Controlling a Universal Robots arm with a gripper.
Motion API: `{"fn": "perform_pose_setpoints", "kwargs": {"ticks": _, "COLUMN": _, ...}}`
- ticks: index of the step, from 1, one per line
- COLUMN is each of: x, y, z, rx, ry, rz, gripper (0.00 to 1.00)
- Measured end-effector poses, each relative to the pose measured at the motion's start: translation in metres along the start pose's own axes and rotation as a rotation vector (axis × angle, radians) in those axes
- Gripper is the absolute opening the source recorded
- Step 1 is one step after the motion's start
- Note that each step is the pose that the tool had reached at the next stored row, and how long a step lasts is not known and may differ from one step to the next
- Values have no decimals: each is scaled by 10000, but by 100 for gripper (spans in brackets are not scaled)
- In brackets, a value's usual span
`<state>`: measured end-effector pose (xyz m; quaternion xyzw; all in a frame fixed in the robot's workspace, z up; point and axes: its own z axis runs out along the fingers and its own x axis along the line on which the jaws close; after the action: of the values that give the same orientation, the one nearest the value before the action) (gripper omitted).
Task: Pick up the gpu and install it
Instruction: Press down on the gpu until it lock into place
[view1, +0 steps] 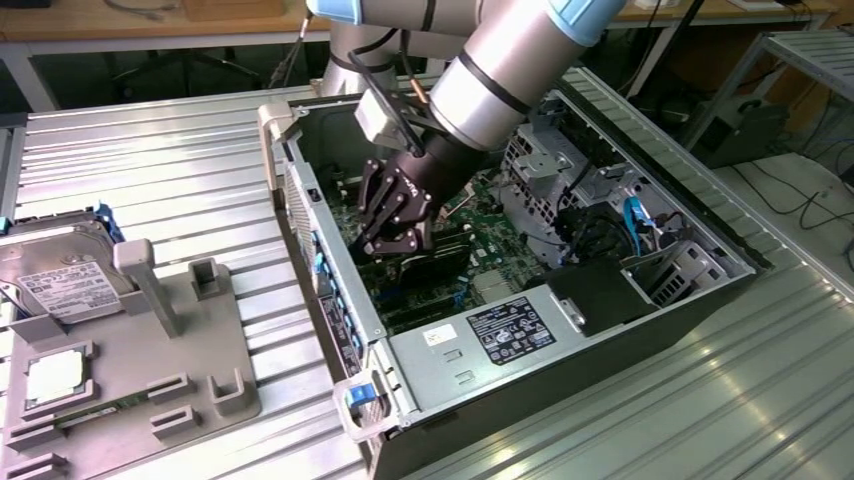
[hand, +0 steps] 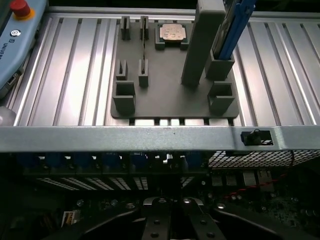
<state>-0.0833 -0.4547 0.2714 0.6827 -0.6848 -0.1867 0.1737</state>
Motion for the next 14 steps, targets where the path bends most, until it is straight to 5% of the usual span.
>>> {"fn": "perform_pose_setpoints", "kwargs": {"ticks": 2, "x": 0, "y": 1, "z": 0, "rx": 221, "ry": 13, "rz": -22, "gripper": 11}}
{"fn": "perform_pose_setpoints", "kwargs": {"ticks": 10, "x": -5, "y": 3, "z": 0, "rx": 1281, "ry": 48, "rz": -101, "gripper": 11}}
{"fn": "perform_pose_setpoints", "kwargs": {"ticks": 13, "x": -8, "y": 8, "z": 0, "rx": 1615, "ry": 59, "rz": -115, "gripper": 11}}
{"fn": "perform_pose_setpoints", "kwargs": {"ticks": 14, "x": -8, "y": 17, "z": 6, "rx": 1685, "ry": 59, "rz": -117, "gripper": 11}}
